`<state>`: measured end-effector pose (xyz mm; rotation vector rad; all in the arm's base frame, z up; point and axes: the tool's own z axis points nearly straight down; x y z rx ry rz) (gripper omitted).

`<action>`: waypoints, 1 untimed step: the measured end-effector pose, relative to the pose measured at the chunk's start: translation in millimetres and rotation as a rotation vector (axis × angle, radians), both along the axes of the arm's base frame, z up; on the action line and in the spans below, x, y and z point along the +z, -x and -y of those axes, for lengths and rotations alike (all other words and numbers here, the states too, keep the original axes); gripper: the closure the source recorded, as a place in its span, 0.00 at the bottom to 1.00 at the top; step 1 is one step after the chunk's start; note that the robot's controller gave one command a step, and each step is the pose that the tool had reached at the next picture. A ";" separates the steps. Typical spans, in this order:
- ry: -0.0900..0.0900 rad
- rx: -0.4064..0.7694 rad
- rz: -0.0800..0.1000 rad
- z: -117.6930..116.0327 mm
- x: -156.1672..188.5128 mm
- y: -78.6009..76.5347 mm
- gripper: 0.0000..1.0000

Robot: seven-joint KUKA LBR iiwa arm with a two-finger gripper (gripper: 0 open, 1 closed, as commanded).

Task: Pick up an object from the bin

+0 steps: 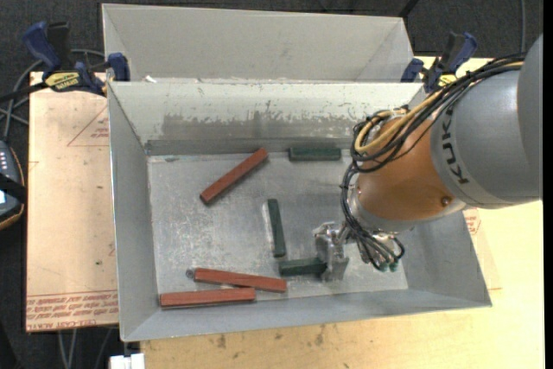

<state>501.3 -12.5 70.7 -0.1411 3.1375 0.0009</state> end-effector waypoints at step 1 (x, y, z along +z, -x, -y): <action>0.001 0.431 0.003 16.5 23.8 -6.6 1.00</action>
Offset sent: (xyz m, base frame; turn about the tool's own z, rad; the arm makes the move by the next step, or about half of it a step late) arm 0.0055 -0.0164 0.0235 -0.4334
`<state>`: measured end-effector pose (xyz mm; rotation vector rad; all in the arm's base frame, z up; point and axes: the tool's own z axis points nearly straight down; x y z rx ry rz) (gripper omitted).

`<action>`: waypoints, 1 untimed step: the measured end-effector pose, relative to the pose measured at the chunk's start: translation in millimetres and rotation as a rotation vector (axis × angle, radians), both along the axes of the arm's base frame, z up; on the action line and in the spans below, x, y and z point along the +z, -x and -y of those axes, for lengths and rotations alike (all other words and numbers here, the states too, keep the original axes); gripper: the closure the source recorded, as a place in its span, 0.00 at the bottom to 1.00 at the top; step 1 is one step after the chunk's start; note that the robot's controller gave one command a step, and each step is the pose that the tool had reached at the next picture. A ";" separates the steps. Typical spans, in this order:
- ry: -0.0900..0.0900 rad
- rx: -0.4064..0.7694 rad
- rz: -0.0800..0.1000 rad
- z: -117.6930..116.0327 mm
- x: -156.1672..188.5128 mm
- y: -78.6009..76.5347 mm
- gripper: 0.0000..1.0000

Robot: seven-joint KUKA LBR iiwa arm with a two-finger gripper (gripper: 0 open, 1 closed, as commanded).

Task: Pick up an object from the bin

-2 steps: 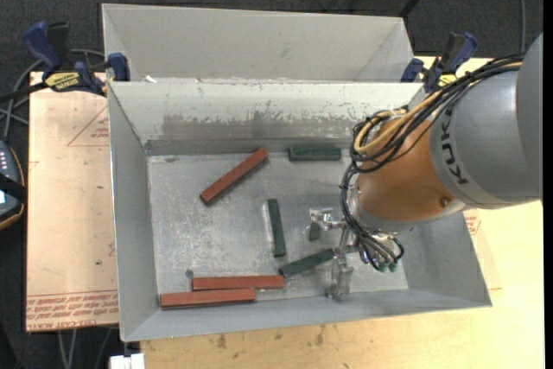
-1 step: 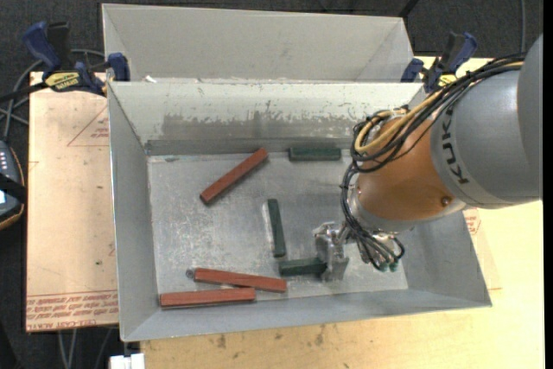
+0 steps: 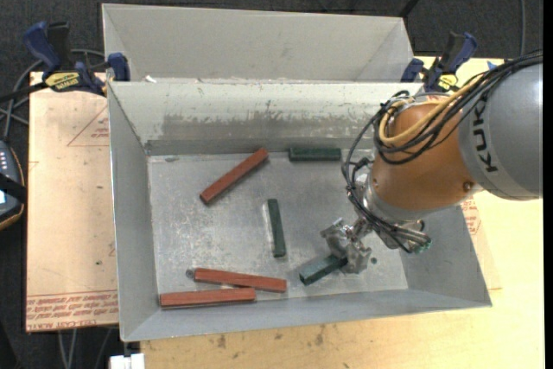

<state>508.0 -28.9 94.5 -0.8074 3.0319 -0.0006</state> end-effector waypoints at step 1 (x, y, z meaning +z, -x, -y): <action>0.001 0.106 0.011 0.6 102.9 -96.6 1.00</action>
Offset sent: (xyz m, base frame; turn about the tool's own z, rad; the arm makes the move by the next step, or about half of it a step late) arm 0.0916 -0.0013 0.0977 -0.1086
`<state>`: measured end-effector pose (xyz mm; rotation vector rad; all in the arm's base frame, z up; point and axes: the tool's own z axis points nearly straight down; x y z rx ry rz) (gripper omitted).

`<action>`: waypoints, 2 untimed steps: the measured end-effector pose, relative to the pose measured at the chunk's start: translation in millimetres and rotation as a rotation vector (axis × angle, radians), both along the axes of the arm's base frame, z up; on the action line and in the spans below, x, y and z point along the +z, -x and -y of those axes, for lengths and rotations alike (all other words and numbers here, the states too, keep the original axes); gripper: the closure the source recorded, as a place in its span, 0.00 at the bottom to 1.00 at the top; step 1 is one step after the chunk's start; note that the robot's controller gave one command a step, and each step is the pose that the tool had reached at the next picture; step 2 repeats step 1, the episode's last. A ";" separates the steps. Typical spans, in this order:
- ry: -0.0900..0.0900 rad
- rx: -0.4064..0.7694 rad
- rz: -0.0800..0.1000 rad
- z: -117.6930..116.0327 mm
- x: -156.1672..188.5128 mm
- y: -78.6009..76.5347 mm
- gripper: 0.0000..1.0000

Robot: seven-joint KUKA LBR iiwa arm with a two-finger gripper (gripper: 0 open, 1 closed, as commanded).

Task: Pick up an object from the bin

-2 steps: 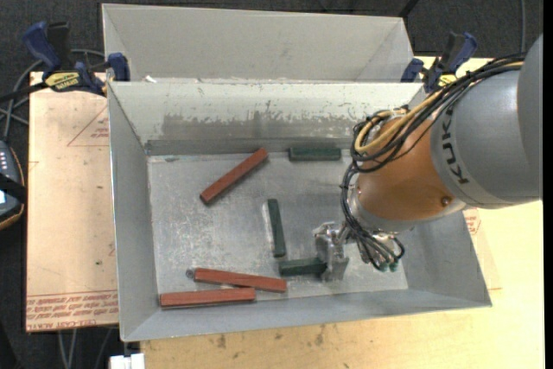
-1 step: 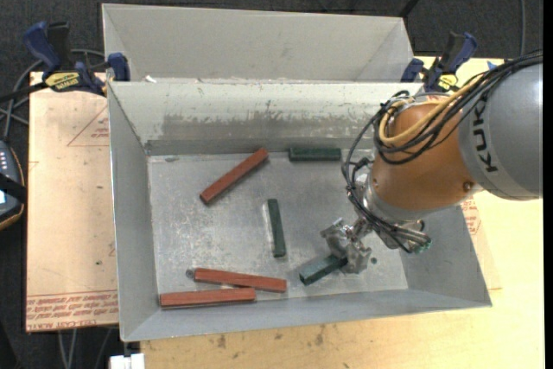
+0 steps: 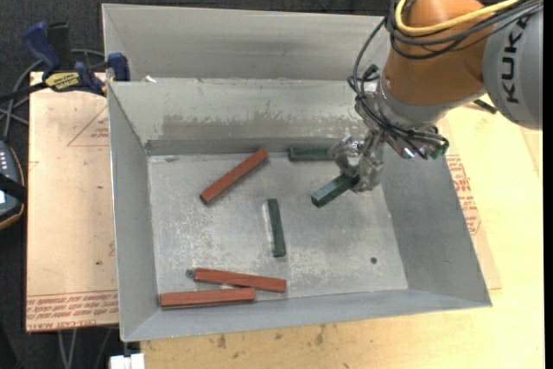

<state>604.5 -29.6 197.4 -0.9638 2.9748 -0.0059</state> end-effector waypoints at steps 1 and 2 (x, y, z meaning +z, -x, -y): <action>0.004 0.462 -0.005 -19.7 63.4 -23.1 1.00; 0.004 0.462 -0.005 -19.7 63.4 -23.1 1.00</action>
Offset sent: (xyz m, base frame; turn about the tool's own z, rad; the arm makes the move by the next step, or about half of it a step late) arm 0.0213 0.0184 0.0614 -0.4641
